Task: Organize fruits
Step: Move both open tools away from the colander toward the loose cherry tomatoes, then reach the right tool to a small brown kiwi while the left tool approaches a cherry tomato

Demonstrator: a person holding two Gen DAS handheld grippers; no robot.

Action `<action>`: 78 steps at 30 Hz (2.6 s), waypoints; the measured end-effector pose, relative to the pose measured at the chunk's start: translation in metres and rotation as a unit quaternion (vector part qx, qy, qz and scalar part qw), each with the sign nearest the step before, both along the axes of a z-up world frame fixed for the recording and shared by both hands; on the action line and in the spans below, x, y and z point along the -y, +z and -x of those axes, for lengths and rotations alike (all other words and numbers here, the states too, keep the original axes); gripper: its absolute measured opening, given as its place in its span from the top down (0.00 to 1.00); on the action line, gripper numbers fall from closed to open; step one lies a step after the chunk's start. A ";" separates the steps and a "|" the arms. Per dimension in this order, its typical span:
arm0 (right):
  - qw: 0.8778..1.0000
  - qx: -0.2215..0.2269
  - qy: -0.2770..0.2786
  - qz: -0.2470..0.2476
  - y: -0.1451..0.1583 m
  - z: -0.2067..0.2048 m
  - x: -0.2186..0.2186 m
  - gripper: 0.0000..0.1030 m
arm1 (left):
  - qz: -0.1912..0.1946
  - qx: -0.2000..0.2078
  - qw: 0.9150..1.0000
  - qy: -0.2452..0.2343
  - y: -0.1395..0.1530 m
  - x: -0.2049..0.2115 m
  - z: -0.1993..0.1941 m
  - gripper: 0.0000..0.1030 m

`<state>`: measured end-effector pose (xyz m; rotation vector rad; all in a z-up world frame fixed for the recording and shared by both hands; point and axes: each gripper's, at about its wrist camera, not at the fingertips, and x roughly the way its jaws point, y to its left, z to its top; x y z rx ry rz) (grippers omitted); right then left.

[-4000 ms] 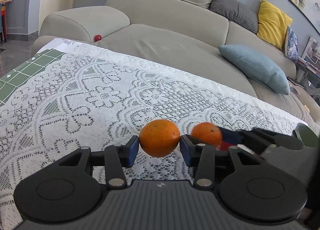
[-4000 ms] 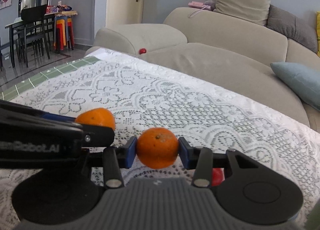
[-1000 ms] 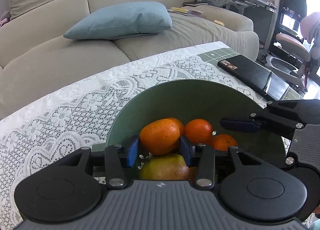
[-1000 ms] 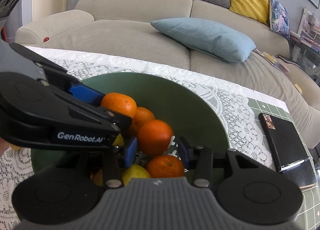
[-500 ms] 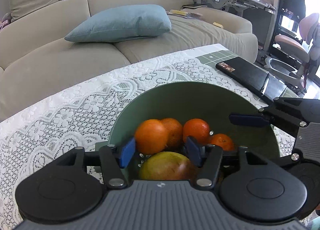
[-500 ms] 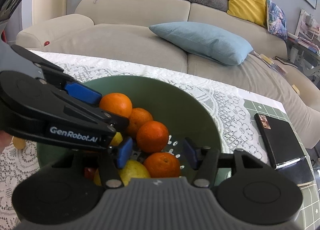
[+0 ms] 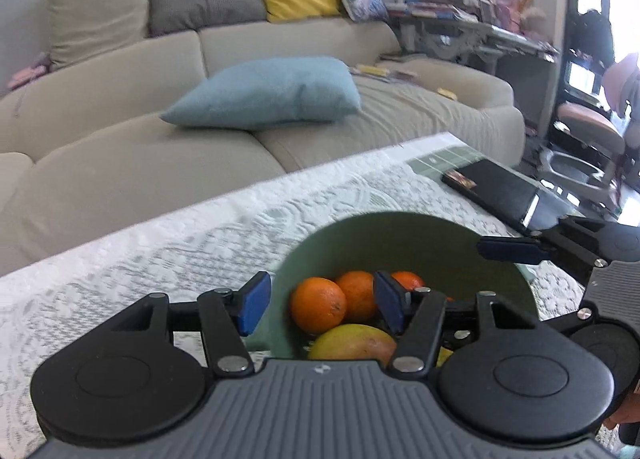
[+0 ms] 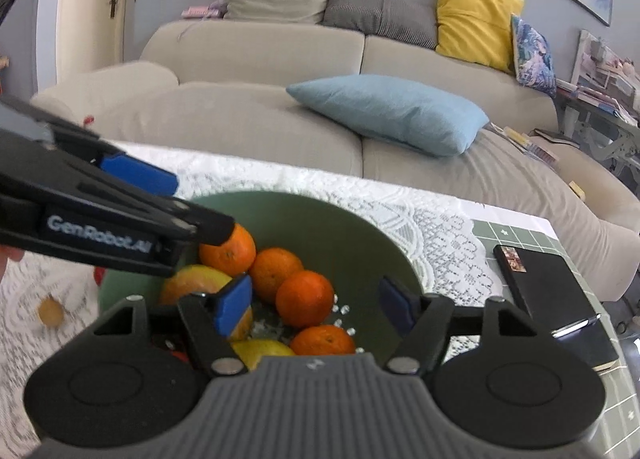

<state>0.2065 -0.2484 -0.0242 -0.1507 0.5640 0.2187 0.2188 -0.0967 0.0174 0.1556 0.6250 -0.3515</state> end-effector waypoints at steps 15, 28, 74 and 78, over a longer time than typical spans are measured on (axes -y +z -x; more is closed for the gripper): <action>0.992 0.022 0.029 -0.117 0.010 0.025 -0.034 0.21 | 0.032 0.037 0.997 0.057 0.019 -0.060 0.047 0.32; 0.992 0.040 0.051 -0.108 -0.003 0.056 -0.084 0.26 | 0.045 0.015 0.990 0.136 -0.009 -0.126 0.075 0.33; 0.985 -0.055 0.155 -0.043 -0.061 0.046 -0.161 0.72 | 0.074 -0.072 0.985 0.139 -0.069 -0.174 0.084 0.57; 0.984 -0.061 0.159 -0.048 -0.063 0.044 -0.163 0.78 | 0.075 -0.074 0.984 0.142 -0.070 -0.174 0.082 0.57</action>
